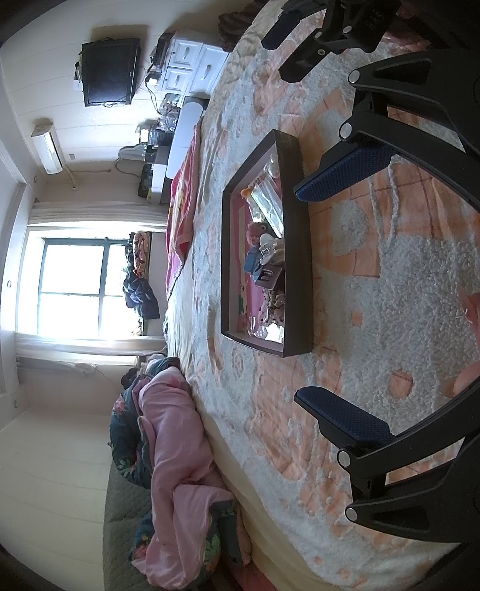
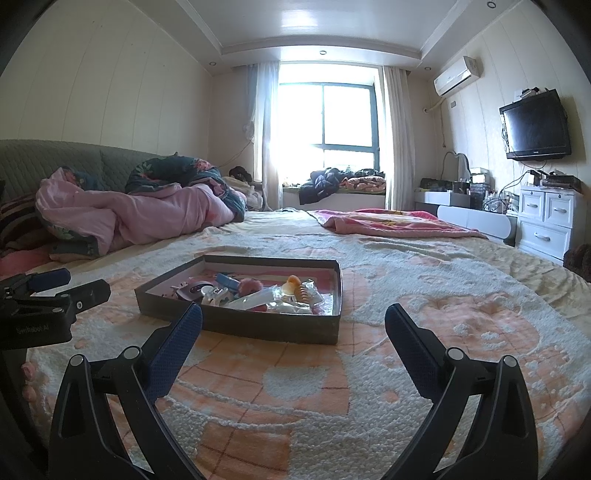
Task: Organize jewelry
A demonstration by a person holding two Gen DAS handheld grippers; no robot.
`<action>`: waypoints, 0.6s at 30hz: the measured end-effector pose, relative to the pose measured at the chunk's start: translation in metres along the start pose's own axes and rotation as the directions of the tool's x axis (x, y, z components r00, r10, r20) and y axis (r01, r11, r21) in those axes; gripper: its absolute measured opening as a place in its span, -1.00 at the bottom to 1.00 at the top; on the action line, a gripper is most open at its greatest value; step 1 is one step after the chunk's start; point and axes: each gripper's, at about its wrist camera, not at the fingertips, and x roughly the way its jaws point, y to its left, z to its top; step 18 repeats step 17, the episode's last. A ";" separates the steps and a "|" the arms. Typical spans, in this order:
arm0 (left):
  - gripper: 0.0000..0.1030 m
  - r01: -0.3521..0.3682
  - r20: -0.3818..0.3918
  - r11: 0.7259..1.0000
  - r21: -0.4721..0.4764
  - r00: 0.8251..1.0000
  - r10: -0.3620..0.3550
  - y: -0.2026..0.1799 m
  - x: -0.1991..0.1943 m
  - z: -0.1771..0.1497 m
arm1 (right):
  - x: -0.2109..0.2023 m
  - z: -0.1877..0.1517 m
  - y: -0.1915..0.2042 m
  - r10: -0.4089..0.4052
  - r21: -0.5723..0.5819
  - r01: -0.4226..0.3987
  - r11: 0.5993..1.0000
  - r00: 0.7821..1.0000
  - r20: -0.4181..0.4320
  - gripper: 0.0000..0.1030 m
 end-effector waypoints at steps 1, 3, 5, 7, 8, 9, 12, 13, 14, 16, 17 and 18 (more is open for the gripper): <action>0.78 0.001 -0.003 1.000 -0.002 1.000 -0.001 0.000 0.000 0.000 | 0.000 0.000 0.000 -0.002 0.000 0.002 1.000 1.000 -0.001 0.87; 0.78 -0.023 -0.017 1.000 -0.005 1.000 0.023 0.000 0.001 0.000 | 0.000 0.001 -0.001 -0.006 0.001 0.006 1.000 1.000 -0.002 0.87; 0.78 -0.031 -0.031 0.999 -0.014 0.999 0.030 0.003 0.002 0.000 | 0.000 0.002 -0.002 -0.009 0.004 0.009 1.000 1.000 -0.004 0.87; 0.78 -0.027 -0.040 0.999 -0.026 0.999 0.025 0.003 0.003 0.001 | 0.000 0.003 -0.003 -0.010 0.015 0.010 1.000 1.000 -0.009 0.87; 0.78 -0.022 -0.044 0.999 -0.032 0.999 0.021 0.005 0.004 0.001 | 0.001 0.004 -0.004 -0.011 0.022 0.011 1.000 1.000 -0.013 0.87; 0.78 -0.020 -0.046 0.999 -0.035 0.999 0.018 0.006 0.005 0.002 | 0.002 0.005 -0.006 -0.012 0.028 0.013 1.000 1.000 -0.019 0.87; 0.78 -0.047 -0.065 0.997 -0.056 0.997 0.044 0.018 0.012 0.009 | 0.011 0.012 -0.023 -0.038 0.088 0.042 0.995 0.998 -0.050 0.87; 0.78 -0.076 -0.083 0.994 -0.073 0.994 0.070 0.029 0.019 0.013 | 0.019 0.016 -0.034 -0.066 0.104 0.073 0.992 0.995 -0.070 0.87; 0.78 -0.087 -0.094 0.992 -0.086 0.992 0.079 0.039 0.025 0.017 | 0.031 0.022 -0.049 -0.101 0.120 0.112 0.986 0.990 -0.098 0.87; 0.78 -0.167 -0.137 0.982 -0.094 0.979 0.153 0.073 0.045 0.029 | 0.055 0.030 -0.080 -0.169 0.154 0.194 0.969 0.972 -0.162 0.87; 0.78 -0.224 -0.171 0.969 -0.105 0.964 0.204 0.096 0.059 0.035 | 0.076 0.034 -0.102 -0.212 0.167 0.253 0.953 0.951 -0.226 0.87; 0.78 -0.224 -0.171 0.969 -0.105 0.964 0.204 0.096 0.059 0.035 | 0.076 0.034 -0.102 -0.212 0.167 0.253 0.953 0.951 -0.226 0.87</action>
